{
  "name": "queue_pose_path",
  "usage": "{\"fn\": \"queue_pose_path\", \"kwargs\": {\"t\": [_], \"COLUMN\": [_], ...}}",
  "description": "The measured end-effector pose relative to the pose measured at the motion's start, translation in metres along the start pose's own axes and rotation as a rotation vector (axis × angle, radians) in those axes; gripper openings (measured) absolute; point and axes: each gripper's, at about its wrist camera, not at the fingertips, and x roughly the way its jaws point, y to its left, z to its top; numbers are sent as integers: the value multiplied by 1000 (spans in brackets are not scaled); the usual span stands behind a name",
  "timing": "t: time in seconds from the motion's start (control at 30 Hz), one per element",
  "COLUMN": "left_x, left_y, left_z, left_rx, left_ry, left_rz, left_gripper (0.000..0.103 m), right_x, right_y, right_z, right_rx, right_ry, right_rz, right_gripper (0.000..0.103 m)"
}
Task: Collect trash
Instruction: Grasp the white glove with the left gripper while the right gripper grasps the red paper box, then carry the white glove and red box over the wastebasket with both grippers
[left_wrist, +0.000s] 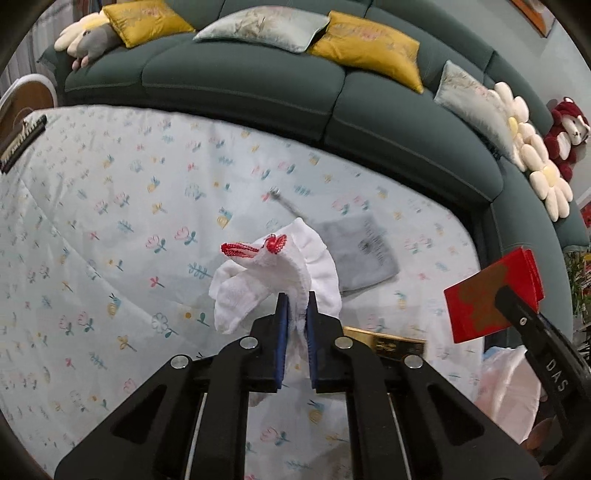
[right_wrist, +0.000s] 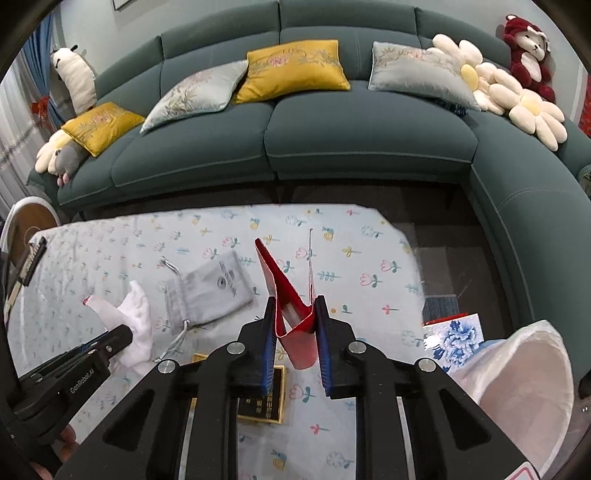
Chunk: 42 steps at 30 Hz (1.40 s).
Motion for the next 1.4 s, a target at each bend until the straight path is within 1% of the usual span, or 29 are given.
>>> {"fn": "queue_pose_path", "kwargs": {"t": [0.13,0.27,0.5,0.63,0.83,1.07,1.2,1.4], "left_x": [-24,-50,-79,-87,-91,-89,-85,-74], "left_y": [-17,-42,-93,-127,-176,-231,-252,-278], "left_z": [5,1,-20,-37,-68,-106,-123,-147], "left_rx": [24,55,130,186,277,375,412,458], "left_ry": [-30,-64,-81,-74,-53,-19,7,56], "left_rz": [-21,-50,-98,-126,-161,-195,-210,-234], "left_gripper": [9,9,9,9,9,9,9,10], "right_x": [-27,-54,-96,-119,-143,-159,-164,-167], "right_y": [-8,-21,-52,-81,-127,-181,-209,-237], "right_z": [1,-2,-17,-30,-53,-81,-94,-111], "right_rx": [11,28,60,91,149,224,267,311], "right_ry": [-34,-59,-98,-115,-126,-126,-124,-117], "right_rz": [5,11,0,-21,-56,-103,-126,-148], "right_gripper": [18,18,18,18,19,19,19,19]}}
